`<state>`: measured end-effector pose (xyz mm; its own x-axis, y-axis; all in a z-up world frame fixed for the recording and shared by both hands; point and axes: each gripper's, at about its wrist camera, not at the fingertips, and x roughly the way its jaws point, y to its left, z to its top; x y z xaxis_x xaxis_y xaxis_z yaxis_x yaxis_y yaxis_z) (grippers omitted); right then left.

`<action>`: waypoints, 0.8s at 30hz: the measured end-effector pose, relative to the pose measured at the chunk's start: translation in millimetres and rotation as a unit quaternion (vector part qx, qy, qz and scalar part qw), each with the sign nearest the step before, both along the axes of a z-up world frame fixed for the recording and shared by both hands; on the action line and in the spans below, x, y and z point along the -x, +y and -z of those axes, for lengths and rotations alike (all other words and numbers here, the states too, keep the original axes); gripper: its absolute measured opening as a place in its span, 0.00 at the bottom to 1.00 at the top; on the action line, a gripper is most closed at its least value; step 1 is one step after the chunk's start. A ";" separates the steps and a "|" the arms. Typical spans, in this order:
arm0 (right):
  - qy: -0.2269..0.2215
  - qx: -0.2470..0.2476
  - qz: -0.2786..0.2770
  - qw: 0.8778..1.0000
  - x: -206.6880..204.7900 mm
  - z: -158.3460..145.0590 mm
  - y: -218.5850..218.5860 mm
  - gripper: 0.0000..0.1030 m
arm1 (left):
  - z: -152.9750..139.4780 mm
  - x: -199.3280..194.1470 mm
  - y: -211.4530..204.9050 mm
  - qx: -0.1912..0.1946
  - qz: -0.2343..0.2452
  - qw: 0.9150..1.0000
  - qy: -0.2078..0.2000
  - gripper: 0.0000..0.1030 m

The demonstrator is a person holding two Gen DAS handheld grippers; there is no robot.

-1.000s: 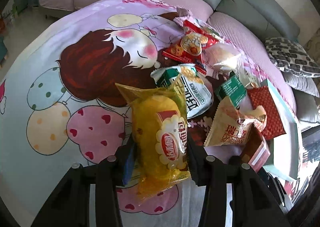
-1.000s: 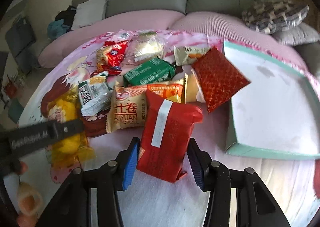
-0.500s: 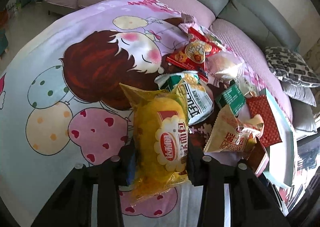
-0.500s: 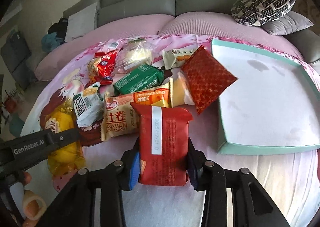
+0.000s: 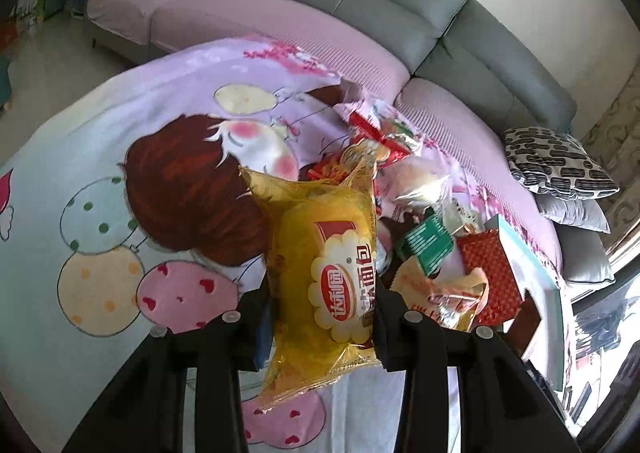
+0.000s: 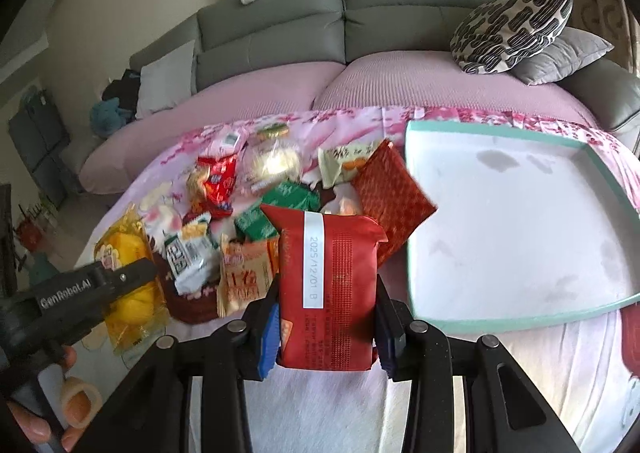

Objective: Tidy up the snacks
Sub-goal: 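Carry both snacks to the white tray and open both tools to release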

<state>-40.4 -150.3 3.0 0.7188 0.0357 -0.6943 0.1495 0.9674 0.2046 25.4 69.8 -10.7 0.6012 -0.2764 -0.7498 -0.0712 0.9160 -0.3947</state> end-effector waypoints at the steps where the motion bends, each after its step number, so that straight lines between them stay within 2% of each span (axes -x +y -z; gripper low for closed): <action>1: -0.001 0.001 0.003 1.000 -1.0 -3.3 -2.7 0.40 | -1.1 -1.0 -0.9 0.001 0.001 1.000 -0.001 0.40; 6: -0.006 0.001 0.030 1.000 -8.8 -26.5 -25.4 0.40 | -12.0 -6.5 -12.4 -0.005 0.007 1.000 -0.010 0.40; 11: -0.021 0.005 0.065 0.998 -16.6 -50.0 -56.9 0.40 | -17.2 -24.7 -26.6 0.000 0.006 1.000 0.030 0.40; 15: -0.027 -0.008 0.094 0.995 -19.6 -58.6 -86.8 0.40 | -43.0 -30.2 -47.7 -0.015 0.020 1.000 0.007 0.40; 20: -0.029 -0.004 0.147 0.989 -22.4 -64.9 -133.9 0.40 | -71.6 -40.7 -103.5 -0.025 0.086 0.996 -0.024 0.40; 24: -0.015 -0.010 0.196 0.980 -17.6 -54.8 -178.5 0.40 | -81.8 -45.5 -159.9 -0.042 0.153 0.986 -0.045 0.40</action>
